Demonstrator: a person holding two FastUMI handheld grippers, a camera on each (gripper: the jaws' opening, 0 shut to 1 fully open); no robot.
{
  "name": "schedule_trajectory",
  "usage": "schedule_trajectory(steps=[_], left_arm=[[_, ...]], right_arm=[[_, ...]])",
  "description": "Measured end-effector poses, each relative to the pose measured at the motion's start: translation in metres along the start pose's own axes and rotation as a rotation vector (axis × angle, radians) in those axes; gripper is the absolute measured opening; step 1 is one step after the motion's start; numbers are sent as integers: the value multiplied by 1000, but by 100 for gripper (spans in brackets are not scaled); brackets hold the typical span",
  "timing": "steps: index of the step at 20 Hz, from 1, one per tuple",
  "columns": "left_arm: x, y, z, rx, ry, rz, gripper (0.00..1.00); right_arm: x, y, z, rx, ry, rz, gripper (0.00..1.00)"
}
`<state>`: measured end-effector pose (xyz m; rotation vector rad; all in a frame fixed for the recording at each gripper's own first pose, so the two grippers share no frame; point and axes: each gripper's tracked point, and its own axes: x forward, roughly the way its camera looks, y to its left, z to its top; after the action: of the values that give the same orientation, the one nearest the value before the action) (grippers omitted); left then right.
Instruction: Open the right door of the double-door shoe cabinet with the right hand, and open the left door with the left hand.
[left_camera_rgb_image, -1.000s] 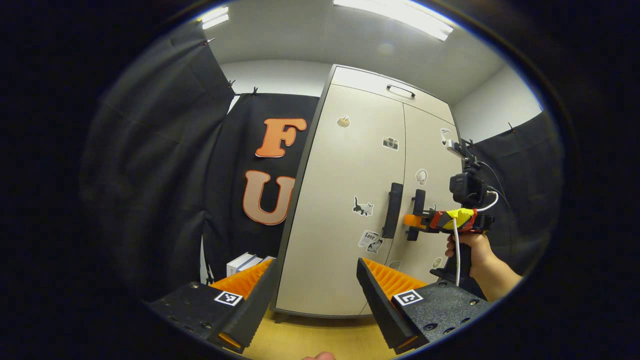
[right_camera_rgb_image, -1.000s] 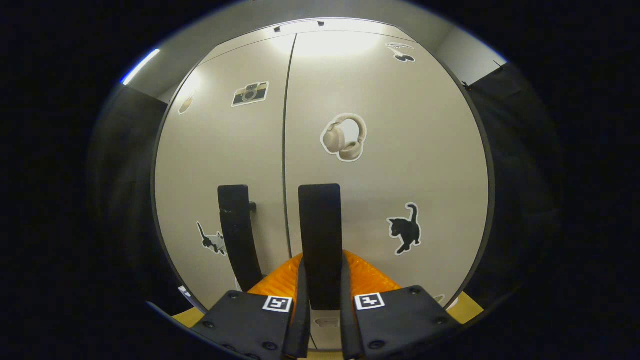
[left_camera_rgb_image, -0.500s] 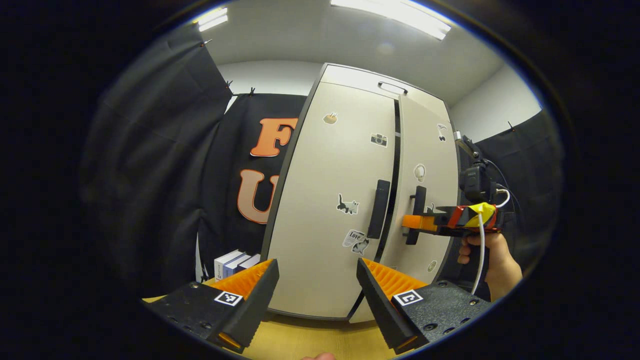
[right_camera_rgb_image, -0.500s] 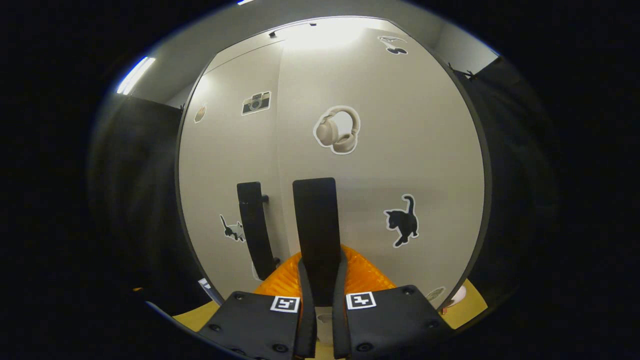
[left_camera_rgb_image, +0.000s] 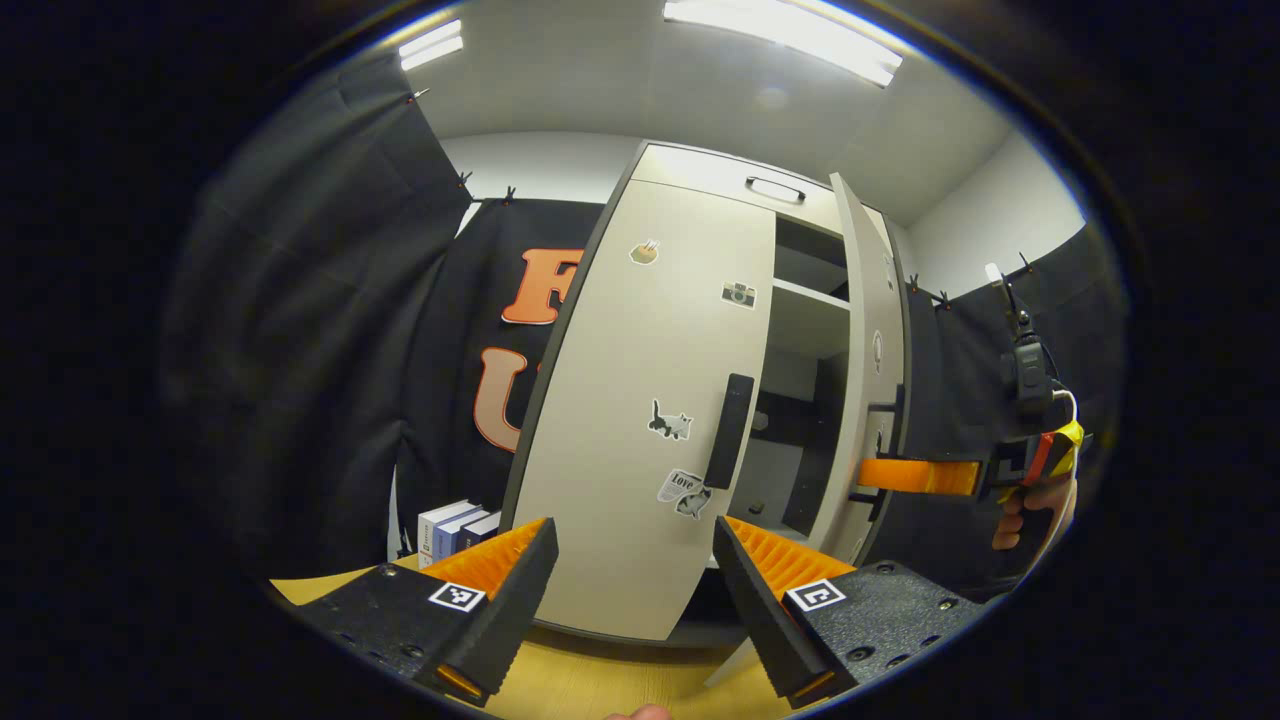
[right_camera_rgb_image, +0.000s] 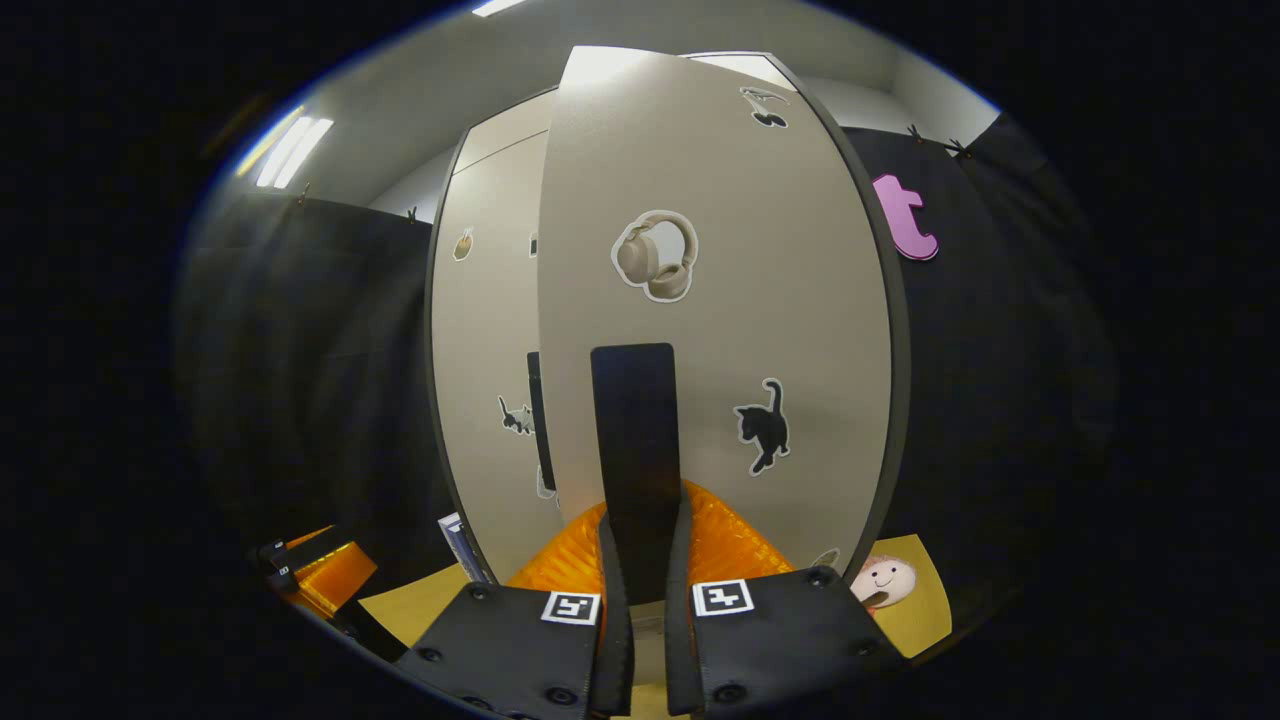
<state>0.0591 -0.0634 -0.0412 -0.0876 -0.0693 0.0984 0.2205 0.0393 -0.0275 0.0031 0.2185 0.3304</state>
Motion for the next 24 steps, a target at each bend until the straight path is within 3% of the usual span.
schedule_trajectory(steps=[4,10,14,19,21,24], left_arm=[[3,-5,0,11,-8,8,94],[22,-20,5,55,-17,-7,94],[59,-54,24,51,-44,-80,92],[105,-86,25,48,-26,-141,94],[123,-94,20,74,-2,-148,94],[135,-99,14,105,17,-152,94]], right_arm=[[-19,-10,0,17,0,33,21],[-33,-30,1,30,8,-15,20],[-36,-42,0,-38,28,-51,20],[-44,-50,2,5,-14,-5,19],[-48,-57,2,7,-19,-36,14],[-50,-75,5,-23,-28,-108,19]])
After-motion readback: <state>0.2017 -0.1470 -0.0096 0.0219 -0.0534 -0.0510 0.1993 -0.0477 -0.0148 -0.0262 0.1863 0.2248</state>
